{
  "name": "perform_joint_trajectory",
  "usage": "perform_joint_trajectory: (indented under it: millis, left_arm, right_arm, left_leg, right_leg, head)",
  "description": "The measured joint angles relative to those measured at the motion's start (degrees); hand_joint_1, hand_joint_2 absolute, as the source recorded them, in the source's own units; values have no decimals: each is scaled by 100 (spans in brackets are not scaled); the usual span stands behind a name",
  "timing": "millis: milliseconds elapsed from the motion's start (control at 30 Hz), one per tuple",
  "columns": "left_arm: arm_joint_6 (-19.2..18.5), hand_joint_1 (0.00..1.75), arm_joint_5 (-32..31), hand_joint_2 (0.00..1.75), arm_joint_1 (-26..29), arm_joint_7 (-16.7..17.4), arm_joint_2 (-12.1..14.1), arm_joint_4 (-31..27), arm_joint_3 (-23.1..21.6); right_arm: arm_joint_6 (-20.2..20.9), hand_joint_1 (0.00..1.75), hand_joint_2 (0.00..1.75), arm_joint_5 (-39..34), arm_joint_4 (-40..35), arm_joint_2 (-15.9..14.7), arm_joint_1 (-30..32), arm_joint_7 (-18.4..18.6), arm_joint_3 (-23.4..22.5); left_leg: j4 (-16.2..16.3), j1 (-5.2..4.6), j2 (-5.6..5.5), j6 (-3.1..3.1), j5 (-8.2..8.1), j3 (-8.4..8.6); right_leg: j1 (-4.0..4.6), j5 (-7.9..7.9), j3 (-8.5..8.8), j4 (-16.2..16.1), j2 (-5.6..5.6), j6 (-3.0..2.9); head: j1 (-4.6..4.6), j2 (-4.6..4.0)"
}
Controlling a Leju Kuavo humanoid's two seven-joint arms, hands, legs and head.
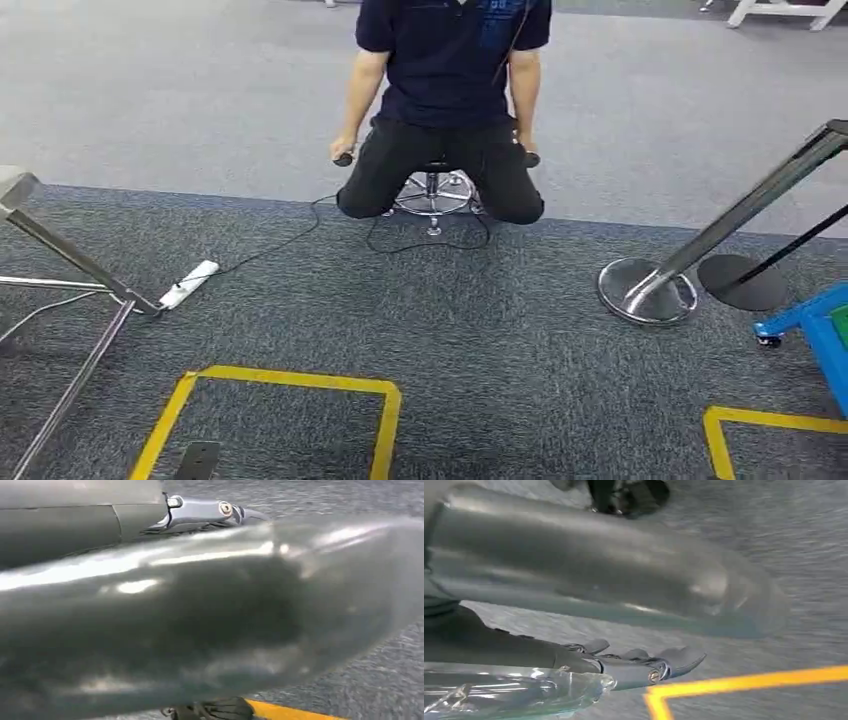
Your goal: Take the parts from the cabinet and place them on the table.
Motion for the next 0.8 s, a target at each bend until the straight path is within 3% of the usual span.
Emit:
perform_joint_trajectory:
  millis: [33, 67, 100, 167, 200, 233, 267, 367, 400, 433, 467, 533, 567, 600, 633, 700, 733, 767, 800]
  left_arm:
    - [0, 0, -11, 0, 3, 0, 7, 0, 0]
    - [-2, 0, -13, 0, -1, 0, 9, 0, -2]
    - [-4, 0, -15, 0, -6, 0, 9, 0, -2]
    - [-9, 0, -22, 0, -16, 2, 7, 0, 0]
    - [-11, 0, -26, 0, -20, 2, 4, 0, -2]
    - [-11, 0, -31, 0, -24, 2, 7, 0, -2]
    - [-11, 0, -30, 0, -28, 2, 9, 0, 0]
    - [-11, 0, -35, 0, -47, 2, 7, 0, -2]
    - [-11, 0, -37, 0, -53, 2, 4, 0, -2]
    - [-11, 0, -44, 0, -57, 2, 7, 0, -2]
    - [-11, 0, -48, 0, -53, 2, 4, 0, -2]
    - [-11, 0, -63, 0, -30, 9, 7, 0, -2]
    - [-11, 0, -72, 0, -24, 24, 7, 0, -2]
    - [-11, 0, -81, 0, -22, 26, 9, 0, -2]
    - [-9, 0, -83, 0, -22, 46, 9, 0, -2]
    - [-4, 0, -146, 0, -25, 79, 15, 0, -2]
    - [7, 0, -192, 0, -25, 109, 15, 0, -6]
    - [13, 0, -221, 0, -20, 127, 13, 0, -11]
    - [15, 0, -259, 0, -25, 164, 9, 2, -17]
  right_arm:
    - [2, 0, 0, 4, 61, 9, -22, 103, -9]
    - [9, 0, 0, 11, 114, 20, -19, 174, -18]
    - [13, 0, 0, 13, 167, 33, -2, 250, -35]
    - [33, 0, 0, 13, 230, 59, 10, 357, -66]
    - [35, 0, 0, 13, 250, 68, 1, 377, -79]
    - [35, 0, 0, 13, 258, 74, -17, 390, -85]
    - [41, 0, 0, 13, 271, 83, -47, 396, -88]
    - [50, 0, 0, 13, 320, 94, -27, 407, -101]
    - [50, 0, 0, 13, 339, 96, -23, 410, -105]
    - [48, 0, 0, 13, 344, 107, -15, 416, -107]
    - [50, 0, 0, 15, 348, 112, -34, 423, -112]
    - [72, 0, 0, 15, 352, 116, -69, 462, -131]
    - [85, 0, 0, 15, 359, 123, -64, 506, -140]
    - [90, 0, 0, 17, 365, 129, -61, 532, -142]
    - [94, 0, 0, 26, 372, 138, -52, 567, -144]
    - [129, 0, 0, 41, 390, 175, -45, 626, -149]
    - [149, 0, 0, 52, 389, 190, -49, 648, -149]
    - [166, 0, 0, 59, 390, 190, -64, 663, -149]
    - [177, 0, 0, 66, 390, 190, -79, 672, -149]
  left_leg:
    - [1, -11, 93, 8, -4, -8]
    - [2, -21, 172, 11, -6, -10]
    - [2, -24, 238, 13, -9, -7]
    - [4, -28, 369, 10, -25, 13]
    - [6, -28, 430, -12, -41, 35]
    - [10, -47, 479, -38, -58, 58]
    - [42, -95, 535, -76, -87, 52]
    - [0, -80, 674, -134, -56, 79]
    - [4, -78, 703, -167, -83, 80]
    - [90, -54, 444, -217, -181, 50]
    - [436, -38, 188, -244, -417, -97]
    - [1321, -21, 73, -268, -832, -506]
    - [1725, -11, 61, -273, -942, -711]
    - [1782, -9, 60, -270, -911, -748]
    - [1637, -4, 56, -267, -738, -692]
    - [827, 27, -34, -265, -232, -307]
    - [371, 65, -255, -280, -41, -79]
    - [98, 88, -491, -286, -44, 29]
    - [64, 94, -448, -257, -85, 29]
  right_leg:
    - [0, -182, -182, 423, -38, 4]
    - [0, -267, -285, 709, -64, 8]
    - [0, -220, -251, 713, -73, 9]
    - [0, 136, 169, 43, -115, -8]
    - [4, 344, 498, -507, -226, -17]
    - [33, 341, 706, -896, -524, -22]
    - [60, 341, 776, -947, -526, -96]
    - [92, 369, 711, -945, -333, -200]
    - [62, 401, 720, -984, -276, -248]
    - [41, 420, 718, -997, -222, -276]
    - [22, 437, 706, -999, -165, -306]
    - [17, 444, 681, -999, -28, -317]
    - [19, 446, 674, -999, 61, -316]
    - [18, 449, 675, -999, 110, -313]
    - [17, 454, 676, -999, 191, -306]
    - [-1, 477, 678, -998, 351, -268]
    - [-11, 487, 671, -997, 417, -241]
    - [24, 488, 629, -951, 490, -201]
    - [11, 512, 587, -949, 550, -178]
  head:
    - [2, 0]
    - [2, 0]
    - [0, 0]
    - [2, 0]
    - [4, 0]
    - [7, 0]
    - [-4, 0]
    - [-11, 0]
    - [-9, 0]
    - [-24, 0]
    - [-42, 0]
    - [-57, 0]
    - [-57, 0]
    - [-53, 0]
    - [-57, 0]
    - [-55, 0]
    - [-59, 0]
    - [-68, 0]
    - [-57, 0]
